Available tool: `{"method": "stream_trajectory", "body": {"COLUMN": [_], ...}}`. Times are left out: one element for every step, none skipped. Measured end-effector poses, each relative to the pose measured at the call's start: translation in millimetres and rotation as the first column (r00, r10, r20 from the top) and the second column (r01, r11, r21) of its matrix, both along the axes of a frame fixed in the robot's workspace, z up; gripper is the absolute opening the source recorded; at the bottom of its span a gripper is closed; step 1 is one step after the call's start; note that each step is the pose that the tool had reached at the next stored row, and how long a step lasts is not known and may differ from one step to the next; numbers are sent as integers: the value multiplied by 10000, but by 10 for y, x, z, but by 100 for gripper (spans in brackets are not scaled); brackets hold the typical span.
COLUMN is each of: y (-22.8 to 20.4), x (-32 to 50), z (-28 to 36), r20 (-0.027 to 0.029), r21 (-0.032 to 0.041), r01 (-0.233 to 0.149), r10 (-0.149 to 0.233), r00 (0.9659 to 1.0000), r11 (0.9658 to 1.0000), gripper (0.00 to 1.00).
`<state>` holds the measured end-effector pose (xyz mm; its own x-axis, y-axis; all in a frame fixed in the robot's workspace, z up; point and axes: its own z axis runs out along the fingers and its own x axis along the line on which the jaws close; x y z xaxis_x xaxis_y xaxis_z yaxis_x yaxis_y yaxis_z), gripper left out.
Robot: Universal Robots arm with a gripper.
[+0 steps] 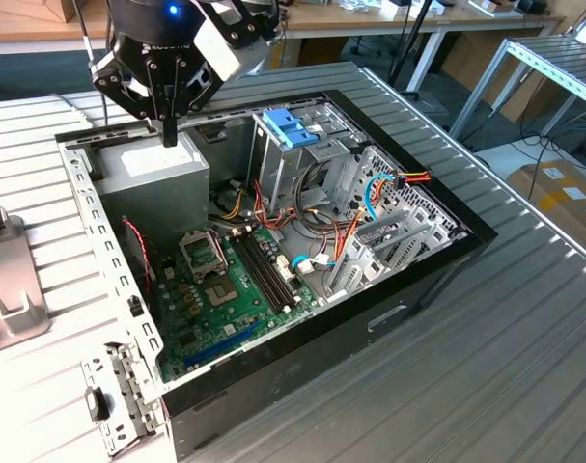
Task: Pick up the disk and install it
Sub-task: 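Reach for the disk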
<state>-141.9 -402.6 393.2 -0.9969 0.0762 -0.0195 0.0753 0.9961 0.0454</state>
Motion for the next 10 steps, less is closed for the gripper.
{"method": "stream_trajectory", "body": {"y": [0,0,0,0,0,0,0,0,0,1], "x": [-9,-15,-25,-34,-45,-51,-62,-74,-81,-87], "z": [0,0,0,0,0,0,0,0,0,0], "r20": [0,0,0,0,0,0,0,1,1,0], "r21": [0,0,-1,0,0,0,0,0,0,0], "r01": [0,0,1,1,0,0,0,0,0,0], "r10": [0,0,-1,-1,0,0,0,0,0,0], "r00": [10000,10000,10000,10000,10000,10000,10000,10000,10000,10000], "r11": [10000,10000,10000,10000,10000,10000,10000,10000,10000,10000], "gripper": [11,11,11,11,11,11,11,11,11,11]}}
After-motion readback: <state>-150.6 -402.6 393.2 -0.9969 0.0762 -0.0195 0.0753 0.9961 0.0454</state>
